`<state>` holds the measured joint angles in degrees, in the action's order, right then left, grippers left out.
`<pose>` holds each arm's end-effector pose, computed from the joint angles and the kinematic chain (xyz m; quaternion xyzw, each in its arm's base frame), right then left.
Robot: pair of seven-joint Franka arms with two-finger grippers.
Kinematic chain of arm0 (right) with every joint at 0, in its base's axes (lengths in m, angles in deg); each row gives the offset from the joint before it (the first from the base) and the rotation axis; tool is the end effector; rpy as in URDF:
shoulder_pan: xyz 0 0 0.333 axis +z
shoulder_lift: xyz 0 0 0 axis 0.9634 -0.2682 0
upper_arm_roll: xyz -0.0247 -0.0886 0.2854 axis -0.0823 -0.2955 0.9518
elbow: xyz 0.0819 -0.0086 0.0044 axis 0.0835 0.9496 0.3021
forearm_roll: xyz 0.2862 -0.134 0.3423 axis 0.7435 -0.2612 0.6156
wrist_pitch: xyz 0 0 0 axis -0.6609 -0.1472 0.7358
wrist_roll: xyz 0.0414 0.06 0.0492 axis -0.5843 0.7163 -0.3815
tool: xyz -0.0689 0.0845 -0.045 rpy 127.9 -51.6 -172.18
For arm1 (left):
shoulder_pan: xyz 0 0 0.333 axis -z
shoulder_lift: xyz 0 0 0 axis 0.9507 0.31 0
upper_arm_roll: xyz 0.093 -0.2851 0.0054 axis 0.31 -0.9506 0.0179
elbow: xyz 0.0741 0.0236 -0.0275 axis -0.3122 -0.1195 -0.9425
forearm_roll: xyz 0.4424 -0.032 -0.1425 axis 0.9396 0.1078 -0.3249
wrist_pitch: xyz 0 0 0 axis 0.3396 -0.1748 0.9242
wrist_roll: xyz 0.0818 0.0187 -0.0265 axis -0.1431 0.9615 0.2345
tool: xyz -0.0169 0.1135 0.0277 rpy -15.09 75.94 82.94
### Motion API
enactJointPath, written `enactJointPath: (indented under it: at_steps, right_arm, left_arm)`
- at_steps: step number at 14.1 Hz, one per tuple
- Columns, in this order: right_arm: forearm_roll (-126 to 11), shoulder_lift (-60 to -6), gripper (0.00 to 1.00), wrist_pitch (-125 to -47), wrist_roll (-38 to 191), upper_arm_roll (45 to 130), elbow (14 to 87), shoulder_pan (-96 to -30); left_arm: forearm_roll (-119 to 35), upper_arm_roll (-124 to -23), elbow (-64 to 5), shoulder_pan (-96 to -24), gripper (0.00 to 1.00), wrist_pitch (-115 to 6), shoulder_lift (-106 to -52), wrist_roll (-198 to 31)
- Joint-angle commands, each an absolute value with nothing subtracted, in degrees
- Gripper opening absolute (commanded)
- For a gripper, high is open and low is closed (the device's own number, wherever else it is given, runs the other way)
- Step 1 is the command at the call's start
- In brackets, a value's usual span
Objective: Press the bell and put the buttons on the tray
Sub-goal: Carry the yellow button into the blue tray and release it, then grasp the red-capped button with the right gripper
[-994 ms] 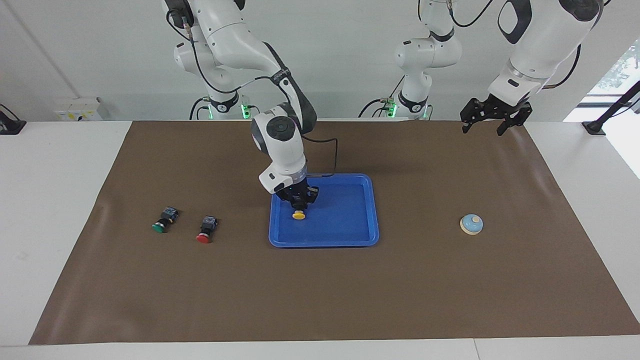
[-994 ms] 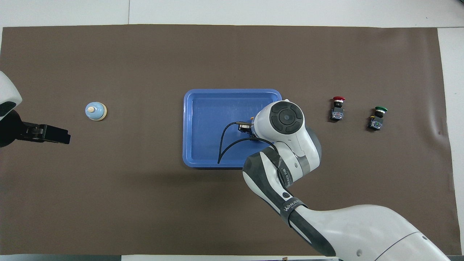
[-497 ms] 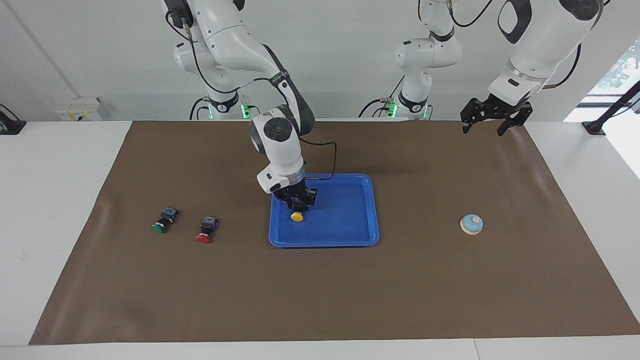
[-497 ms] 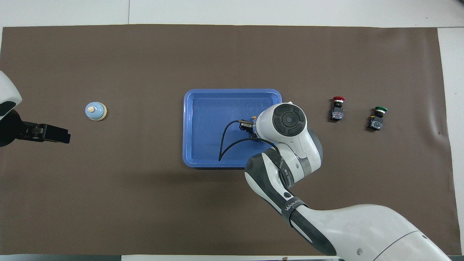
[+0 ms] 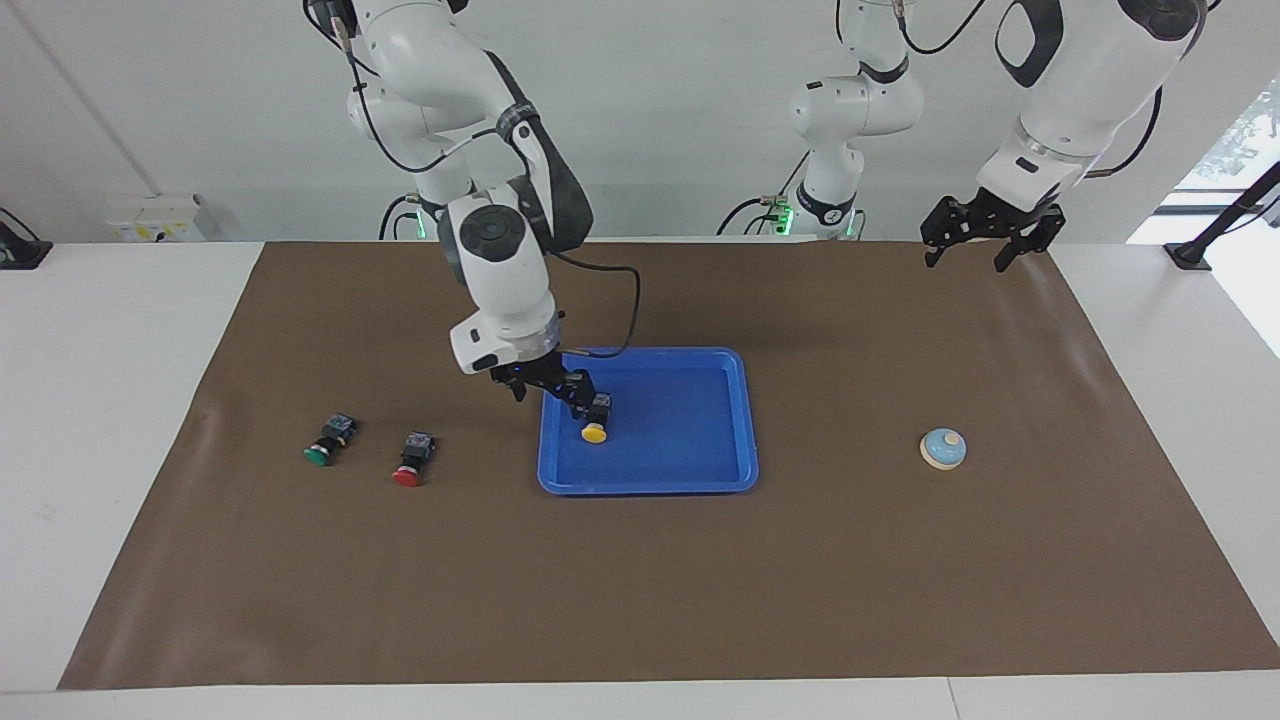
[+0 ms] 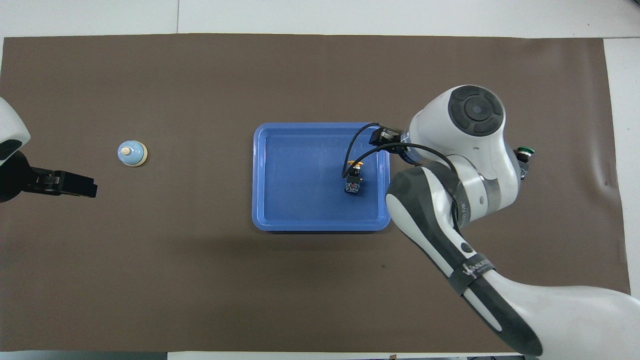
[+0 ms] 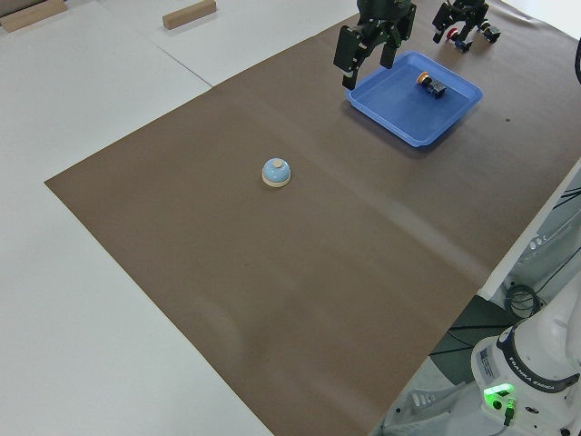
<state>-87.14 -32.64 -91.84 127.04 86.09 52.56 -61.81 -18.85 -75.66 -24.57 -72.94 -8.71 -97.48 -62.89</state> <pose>0.6507 0.2199 0.3287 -0.9768 0.2114 -0.0083 0.0319 0.5815 -0.0483 0.5570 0.9963 -0.0808 -0.0260 0.0095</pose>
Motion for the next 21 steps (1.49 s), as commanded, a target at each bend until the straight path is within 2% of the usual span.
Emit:
enactJointPath:
  at_steps: [1,6,9,16,19,21]
  right_arm:
    - [-87.29,-32.54,1.00,-90.82,120.05,86.55,53.18,-67.83]
    - [-87.73,-31.22,1.00,-95.55,108.43,86.55,59.84,-76.63]
    - [-88.34,-32.45,1.00,-102.40,106.75,86.47,63.54,-76.90]
    - [-91.34,-36.85,0.98,-108.39,106.84,86.47,63.73,-77.52]
    - [-91.34,-36.85,0.82,-108.48,106.75,86.55,64.16,-77.61]
    - [-91.34,-36.67,0.62,-108.74,106.84,86.55,64.78,-77.52]
  left_arm:
    - [-18.09,-75.33,-26.27,-72.38,1.00,-10.01,-98.91,-62.93]
    - [-18.09,-75.33,-26.36,-72.73,1.00,-9.84,-99.00,-62.75]
    - [-18.09,-75.33,-26.45,-72.64,1.00,-10.01,-98.99,-62.84]
    - [-18.09,-75.33,-26.71,-72.38,1.00,-9.84,-99.08,-62.75]
    - [-18.09,-75.33,-26.71,-72.29,1.00,-9.84,-99.08,-62.75]
    - [-18.09,-75.33,-26.71,-72.38,1.00,-9.92,-99.08,-62.66]
